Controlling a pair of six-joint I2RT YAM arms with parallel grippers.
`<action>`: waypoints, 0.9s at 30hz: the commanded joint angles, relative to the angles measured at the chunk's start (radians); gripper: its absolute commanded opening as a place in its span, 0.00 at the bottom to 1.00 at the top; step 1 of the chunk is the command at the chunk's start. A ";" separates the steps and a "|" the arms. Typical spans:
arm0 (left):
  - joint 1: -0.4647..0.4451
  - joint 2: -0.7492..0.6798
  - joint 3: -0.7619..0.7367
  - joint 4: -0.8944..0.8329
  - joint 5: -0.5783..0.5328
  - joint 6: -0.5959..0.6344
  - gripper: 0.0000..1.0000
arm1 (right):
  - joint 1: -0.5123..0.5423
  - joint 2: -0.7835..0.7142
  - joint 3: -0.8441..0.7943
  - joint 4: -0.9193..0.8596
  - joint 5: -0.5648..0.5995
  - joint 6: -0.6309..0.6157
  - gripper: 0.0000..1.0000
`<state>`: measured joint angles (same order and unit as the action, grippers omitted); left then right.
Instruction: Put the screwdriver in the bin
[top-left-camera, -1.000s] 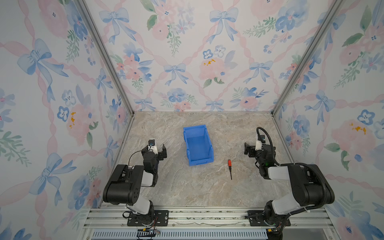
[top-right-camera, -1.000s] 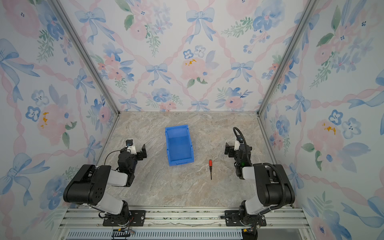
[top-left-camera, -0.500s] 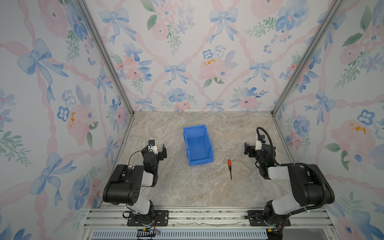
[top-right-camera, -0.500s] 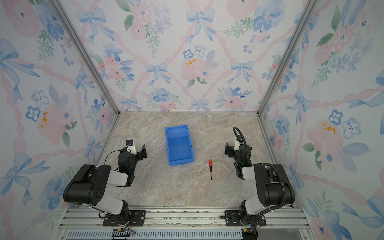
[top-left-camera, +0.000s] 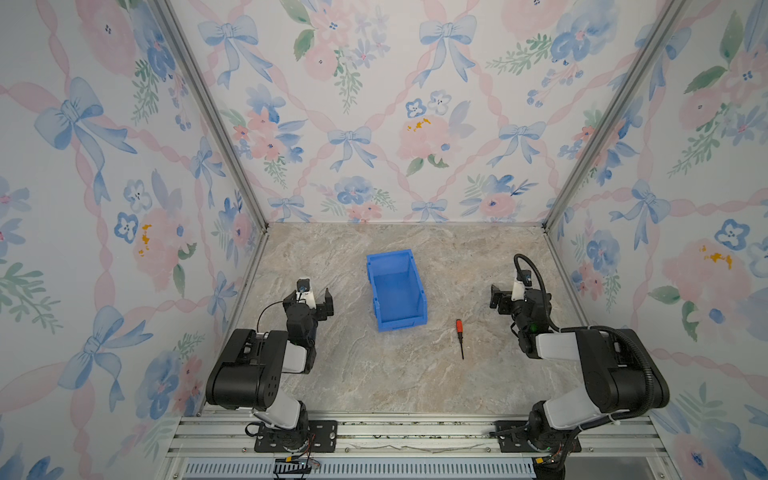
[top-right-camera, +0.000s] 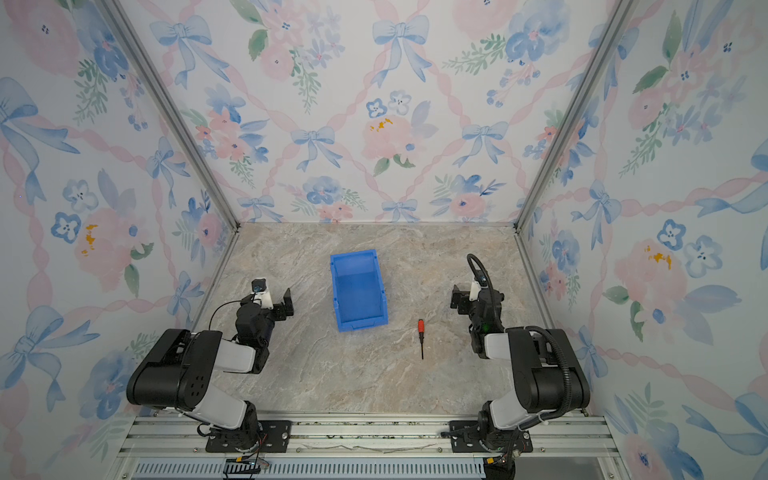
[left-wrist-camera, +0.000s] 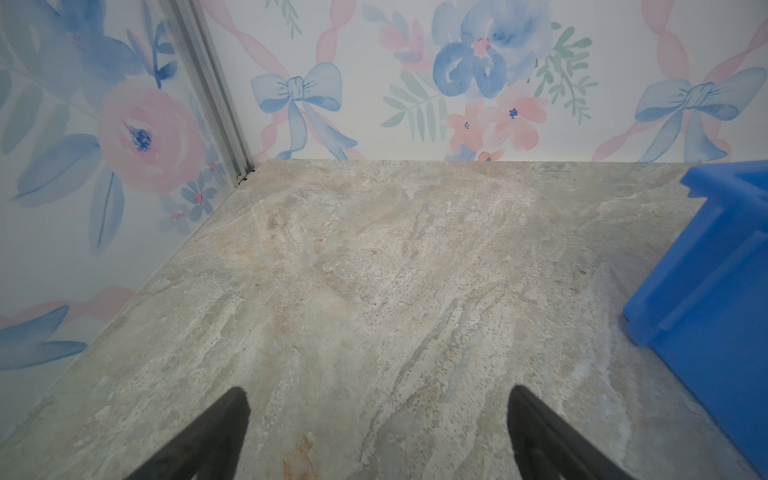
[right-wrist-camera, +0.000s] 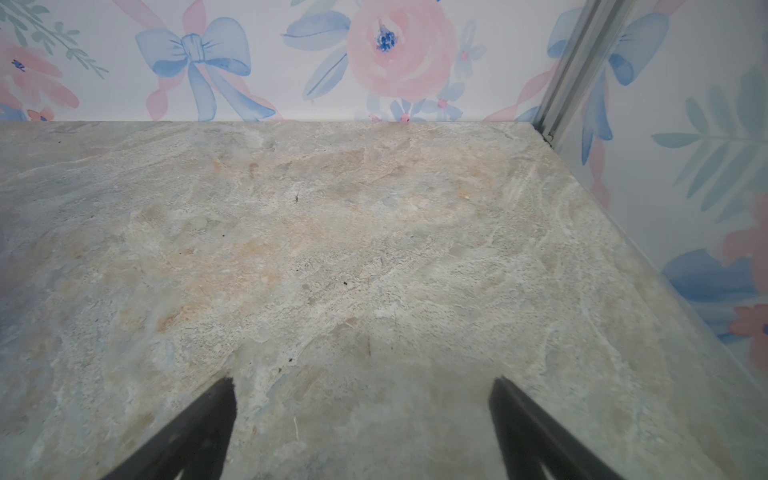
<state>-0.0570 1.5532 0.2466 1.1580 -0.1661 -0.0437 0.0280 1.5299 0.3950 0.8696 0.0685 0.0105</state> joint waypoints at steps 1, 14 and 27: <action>0.006 -0.016 0.008 0.009 0.016 0.024 0.98 | 0.008 -0.055 -0.003 -0.030 0.055 0.011 0.97; 0.008 -0.167 0.141 -0.444 -0.062 -0.042 0.97 | 0.077 -0.205 0.317 -0.836 0.159 0.138 0.97; 0.005 -0.400 0.254 -0.962 -0.035 -0.267 0.98 | 0.173 -0.272 0.516 -1.391 0.114 0.405 0.97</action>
<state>-0.0570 1.1744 0.4458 0.3763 -0.2047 -0.2119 0.1745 1.2594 0.8795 -0.3195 0.2123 0.3279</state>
